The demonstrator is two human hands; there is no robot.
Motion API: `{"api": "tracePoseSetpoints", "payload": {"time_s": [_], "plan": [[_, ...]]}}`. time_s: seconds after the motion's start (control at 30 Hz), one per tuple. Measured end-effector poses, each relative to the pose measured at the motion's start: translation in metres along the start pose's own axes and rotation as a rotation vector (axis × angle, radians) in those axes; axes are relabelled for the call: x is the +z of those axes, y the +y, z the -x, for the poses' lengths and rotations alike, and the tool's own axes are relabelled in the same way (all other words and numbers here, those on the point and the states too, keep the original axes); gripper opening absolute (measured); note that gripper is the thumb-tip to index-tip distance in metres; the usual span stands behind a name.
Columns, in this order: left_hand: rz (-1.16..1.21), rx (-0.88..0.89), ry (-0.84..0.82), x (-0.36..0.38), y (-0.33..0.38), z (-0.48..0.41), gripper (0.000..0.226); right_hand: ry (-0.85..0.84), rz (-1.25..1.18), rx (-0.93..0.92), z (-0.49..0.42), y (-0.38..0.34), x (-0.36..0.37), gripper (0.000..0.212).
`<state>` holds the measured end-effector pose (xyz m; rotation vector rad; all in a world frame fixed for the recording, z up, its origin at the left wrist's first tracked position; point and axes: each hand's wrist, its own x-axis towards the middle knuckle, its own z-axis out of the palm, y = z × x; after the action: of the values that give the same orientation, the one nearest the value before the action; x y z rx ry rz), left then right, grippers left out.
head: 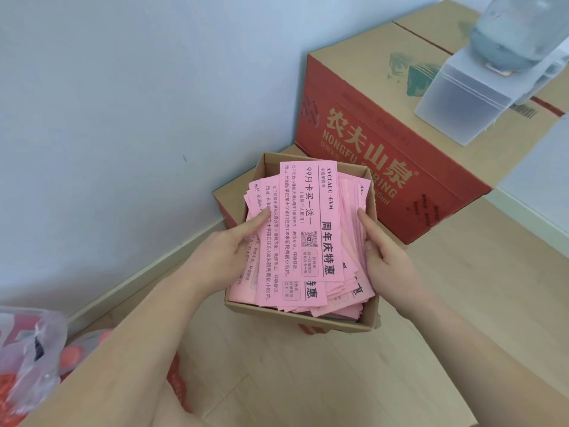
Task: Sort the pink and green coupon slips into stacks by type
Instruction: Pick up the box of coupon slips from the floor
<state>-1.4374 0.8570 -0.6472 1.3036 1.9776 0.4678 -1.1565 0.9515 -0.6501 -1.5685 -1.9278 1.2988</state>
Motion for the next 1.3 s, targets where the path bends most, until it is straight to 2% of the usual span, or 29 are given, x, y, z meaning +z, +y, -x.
{"api": "tracePoseSetpoints", "payload": {"time_s": [0.1, 0.23, 0.47, 0.67, 0.87, 1.03, 1.3], "plan": [[0.279, -0.035, -0.018, 0.001, 0.007, 0.007, 0.044, 0.002, -0.028, 0.018, -0.004, 0.000, 0.002, 0.053], [0.439, -0.057, -0.010, -0.002, 0.011, 0.015, 0.042, -0.011, -0.043, 0.015, -0.003, -0.001, 0.002, 0.053], [0.404, -0.046, -0.020, -0.005, 0.011, 0.020, 0.050, 0.016, -0.073, -0.035, 0.001, -0.004, -0.005, 0.058], [0.461, 0.028, 0.032, -0.019, 0.026, 0.023, 0.047, 0.025, -0.089, -0.077, 0.006, -0.034, -0.037, 0.059], [0.444, 0.061, 0.004, -0.052, 0.064, 0.057, 0.044, 0.034, -0.137, -0.075, 0.043, -0.059, -0.061, 0.057], [0.374, 0.072, -0.025, -0.123, 0.131, 0.118, 0.046, 0.033, -0.128, -0.016, 0.102, -0.142, -0.111, 0.060], [0.361, 0.088, -0.031, -0.285, 0.307, 0.281, 0.044, 0.046, -0.111, 0.012, 0.251, -0.355, -0.261, 0.055]]}}
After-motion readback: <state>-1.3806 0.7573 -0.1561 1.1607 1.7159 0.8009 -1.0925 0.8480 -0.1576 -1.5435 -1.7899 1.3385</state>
